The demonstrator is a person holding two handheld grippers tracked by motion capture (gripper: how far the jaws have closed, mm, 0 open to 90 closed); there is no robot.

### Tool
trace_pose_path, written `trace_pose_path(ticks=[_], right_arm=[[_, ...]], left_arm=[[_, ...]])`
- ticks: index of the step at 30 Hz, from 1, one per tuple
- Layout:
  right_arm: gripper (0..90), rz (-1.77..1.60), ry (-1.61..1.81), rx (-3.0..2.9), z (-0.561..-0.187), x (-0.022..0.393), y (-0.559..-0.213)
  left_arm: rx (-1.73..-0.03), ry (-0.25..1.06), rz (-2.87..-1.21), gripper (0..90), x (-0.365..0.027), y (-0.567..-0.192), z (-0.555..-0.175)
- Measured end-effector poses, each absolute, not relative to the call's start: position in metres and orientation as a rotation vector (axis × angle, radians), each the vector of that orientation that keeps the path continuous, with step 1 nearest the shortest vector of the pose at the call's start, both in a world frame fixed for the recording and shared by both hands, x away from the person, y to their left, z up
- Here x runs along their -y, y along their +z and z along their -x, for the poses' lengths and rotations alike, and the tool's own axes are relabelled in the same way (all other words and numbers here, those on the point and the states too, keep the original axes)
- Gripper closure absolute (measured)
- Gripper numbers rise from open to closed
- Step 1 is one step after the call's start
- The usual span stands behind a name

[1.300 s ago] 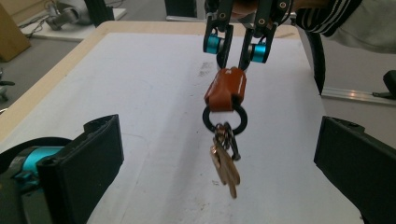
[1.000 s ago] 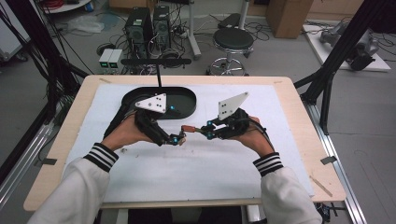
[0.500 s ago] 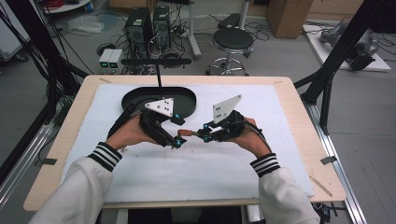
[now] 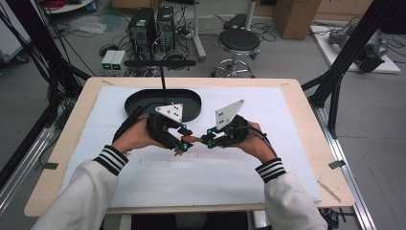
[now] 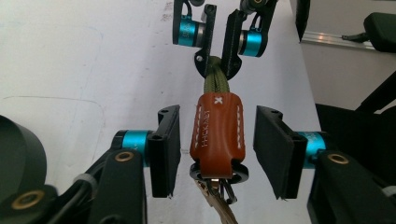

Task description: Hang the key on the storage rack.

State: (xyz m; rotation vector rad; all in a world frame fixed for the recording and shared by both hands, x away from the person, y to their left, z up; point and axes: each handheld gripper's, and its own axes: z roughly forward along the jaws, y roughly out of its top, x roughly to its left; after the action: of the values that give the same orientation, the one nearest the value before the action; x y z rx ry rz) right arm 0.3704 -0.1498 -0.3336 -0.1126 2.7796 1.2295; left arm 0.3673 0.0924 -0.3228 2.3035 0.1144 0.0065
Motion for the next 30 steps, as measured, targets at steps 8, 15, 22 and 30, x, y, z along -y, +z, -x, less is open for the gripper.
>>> trace_pose_path(ticks=[8, 15, 22, 30], right_arm=[[79.9, 0.137, 1.217, -2.78, -0.37, 0.148, -0.334], [34.0, 0.09, 1.295, -2.718, -0.37, 0.151, -0.336], [0.3, -0.087, 1.479, -2.518, -0.363, 0.165, -0.341], [0.3, -0.202, 1.586, -2.422, -0.362, 0.188, -0.334]], left_arm=[[-0.129, 0.025, -2.34, 69.7, -0.089, -0.323, -0.364], [-0.156, 0.056, -2.304, 72.2, -0.092, -0.318, -0.362], [-0.182, 0.087, -2.278, 72.3, -0.101, -0.312, -0.362], [-0.207, 0.114, -2.251, 72.4, -0.108, -0.308, -0.362]])
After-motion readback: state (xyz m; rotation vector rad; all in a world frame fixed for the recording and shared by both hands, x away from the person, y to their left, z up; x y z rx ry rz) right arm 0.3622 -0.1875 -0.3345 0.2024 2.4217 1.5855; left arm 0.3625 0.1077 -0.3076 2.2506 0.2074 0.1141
